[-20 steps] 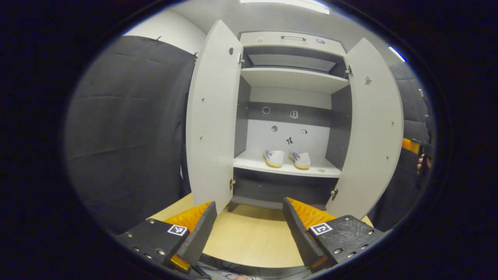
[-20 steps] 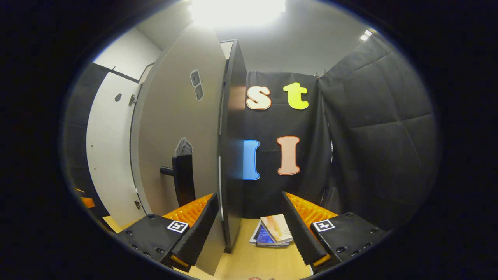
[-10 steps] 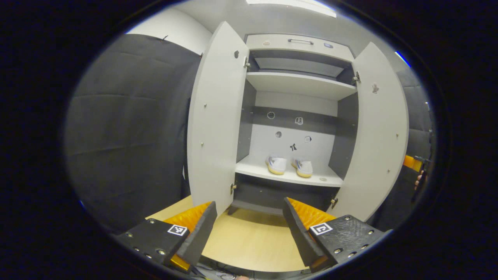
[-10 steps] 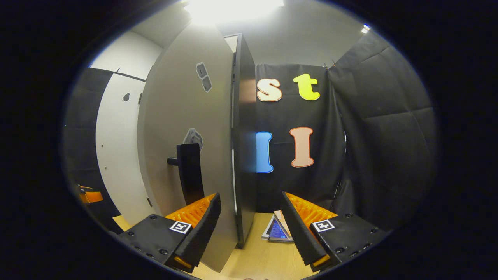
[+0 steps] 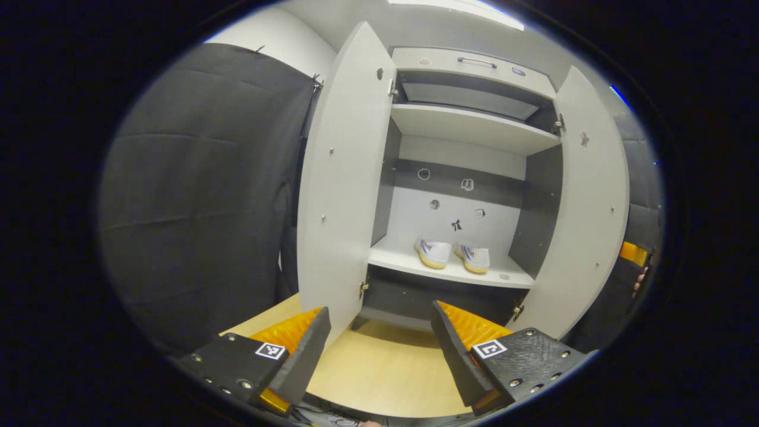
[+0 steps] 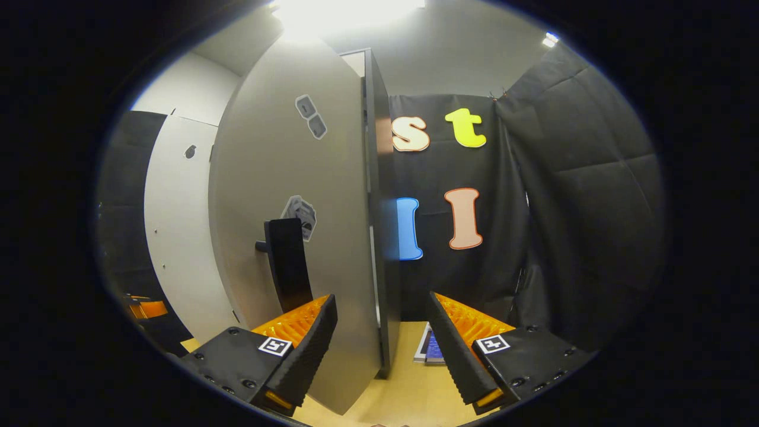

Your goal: Grab one shoe with the right hand and put it into the shoe cabinet, grab the other shoe with the left hand and put it into the shoe cabinet; then close the right door with the right hand and the left door with the left hand.

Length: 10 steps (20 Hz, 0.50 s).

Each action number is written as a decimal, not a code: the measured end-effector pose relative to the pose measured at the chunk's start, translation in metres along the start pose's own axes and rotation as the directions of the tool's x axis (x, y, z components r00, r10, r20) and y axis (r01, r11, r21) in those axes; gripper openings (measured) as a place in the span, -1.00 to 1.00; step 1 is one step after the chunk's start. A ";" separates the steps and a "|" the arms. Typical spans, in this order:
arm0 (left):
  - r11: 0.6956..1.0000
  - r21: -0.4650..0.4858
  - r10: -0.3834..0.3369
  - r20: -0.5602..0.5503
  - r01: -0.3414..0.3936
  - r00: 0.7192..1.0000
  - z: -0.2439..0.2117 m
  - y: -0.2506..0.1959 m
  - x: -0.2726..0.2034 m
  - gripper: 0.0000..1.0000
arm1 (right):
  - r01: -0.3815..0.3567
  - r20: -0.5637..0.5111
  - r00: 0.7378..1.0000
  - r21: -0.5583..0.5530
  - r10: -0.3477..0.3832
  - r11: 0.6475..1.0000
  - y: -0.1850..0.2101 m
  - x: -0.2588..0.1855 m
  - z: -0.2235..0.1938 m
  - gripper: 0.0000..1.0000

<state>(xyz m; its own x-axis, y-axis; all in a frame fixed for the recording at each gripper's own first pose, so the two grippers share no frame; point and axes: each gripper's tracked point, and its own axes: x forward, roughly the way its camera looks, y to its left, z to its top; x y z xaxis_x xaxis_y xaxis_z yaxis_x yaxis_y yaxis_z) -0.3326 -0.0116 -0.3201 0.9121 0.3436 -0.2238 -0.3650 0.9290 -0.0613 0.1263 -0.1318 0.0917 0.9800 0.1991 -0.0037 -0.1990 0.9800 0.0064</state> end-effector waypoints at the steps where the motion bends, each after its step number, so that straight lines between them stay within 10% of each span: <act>1: 1.000 -0.002 0.003 0.006 -0.003 1.000 0.004 0.006 0.001 0.95 | 0.002 -0.001 1.000 0.004 -0.002 1.000 0.005 0.001 0.001 0.94; 10: 0.999 0.012 0.042 0.032 -0.043 0.999 0.008 0.057 -0.001 0.96 | 0.015 -0.020 1.000 0.016 -0.015 1.000 0.053 0.017 -0.003 0.94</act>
<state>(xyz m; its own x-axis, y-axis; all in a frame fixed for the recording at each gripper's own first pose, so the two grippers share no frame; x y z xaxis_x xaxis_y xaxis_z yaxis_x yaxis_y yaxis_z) -0.3526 0.0418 -0.3155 0.9014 0.3866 -0.1952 -0.4011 0.9152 -0.0397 0.1327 -0.0768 0.0889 0.9825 0.1848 -0.0235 -0.1843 0.9826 0.0226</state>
